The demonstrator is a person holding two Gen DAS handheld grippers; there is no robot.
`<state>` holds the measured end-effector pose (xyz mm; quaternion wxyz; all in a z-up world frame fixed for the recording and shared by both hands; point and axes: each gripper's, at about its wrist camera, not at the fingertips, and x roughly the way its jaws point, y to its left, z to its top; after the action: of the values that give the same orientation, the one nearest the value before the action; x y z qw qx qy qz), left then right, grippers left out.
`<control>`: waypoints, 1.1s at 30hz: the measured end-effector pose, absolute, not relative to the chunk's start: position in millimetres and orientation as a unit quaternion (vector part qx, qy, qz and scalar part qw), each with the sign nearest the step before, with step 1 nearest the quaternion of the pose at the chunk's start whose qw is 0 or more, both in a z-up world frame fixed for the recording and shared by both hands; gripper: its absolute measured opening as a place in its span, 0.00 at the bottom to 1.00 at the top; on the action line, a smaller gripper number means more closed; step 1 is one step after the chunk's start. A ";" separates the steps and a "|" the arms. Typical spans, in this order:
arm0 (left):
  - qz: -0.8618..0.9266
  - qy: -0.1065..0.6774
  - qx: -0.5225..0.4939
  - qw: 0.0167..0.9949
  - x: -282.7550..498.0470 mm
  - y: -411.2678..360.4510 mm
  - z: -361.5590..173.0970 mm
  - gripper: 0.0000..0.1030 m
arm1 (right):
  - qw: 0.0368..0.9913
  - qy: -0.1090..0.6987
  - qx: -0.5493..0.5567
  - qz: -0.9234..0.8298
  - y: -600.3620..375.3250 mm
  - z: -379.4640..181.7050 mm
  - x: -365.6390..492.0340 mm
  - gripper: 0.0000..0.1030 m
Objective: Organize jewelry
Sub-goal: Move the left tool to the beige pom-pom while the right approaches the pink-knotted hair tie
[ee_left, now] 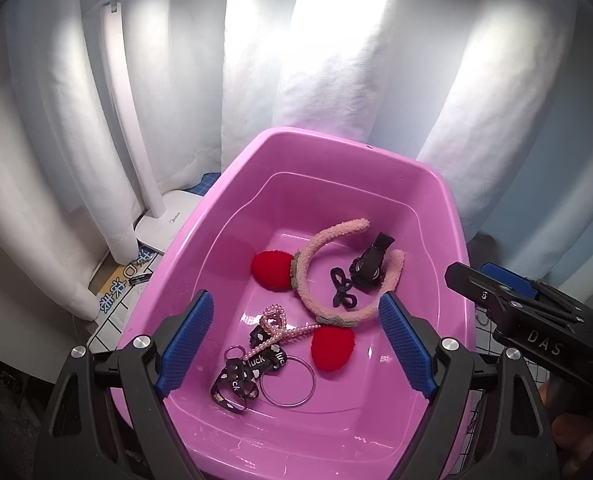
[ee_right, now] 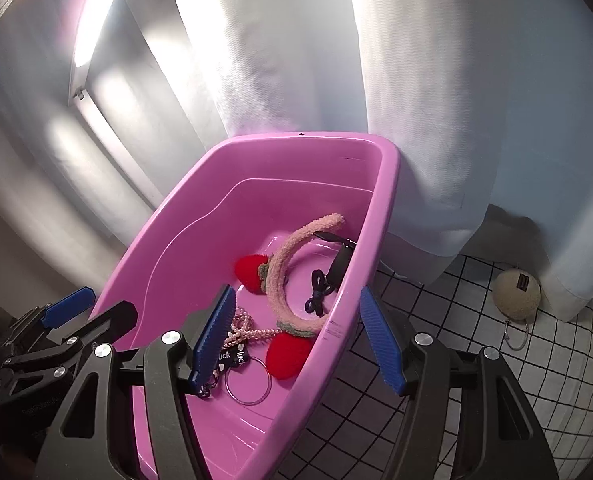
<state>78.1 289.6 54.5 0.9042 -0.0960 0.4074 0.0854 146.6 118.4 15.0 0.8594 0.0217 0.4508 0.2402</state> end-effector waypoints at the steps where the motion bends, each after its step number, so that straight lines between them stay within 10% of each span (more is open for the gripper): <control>1: 0.077 0.406 -0.094 0.906 78.4 285.9 55.8 0.81 | 0.862 0.450 0.027 0.232 111.8 14.6 145.1 0.60; 33: -0.021 0.414 -0.050 0.909 114.8 40.5 5.0 0.90 | 0.872 0.473 0.124 0.023 -193.7 -100.3 -28.5 0.60</control>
<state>114.8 40.5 5.0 0.9088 -0.0499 0.4138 -0.0207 -28.5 -193.7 -100.3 0.8720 0.1240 0.4730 0.0234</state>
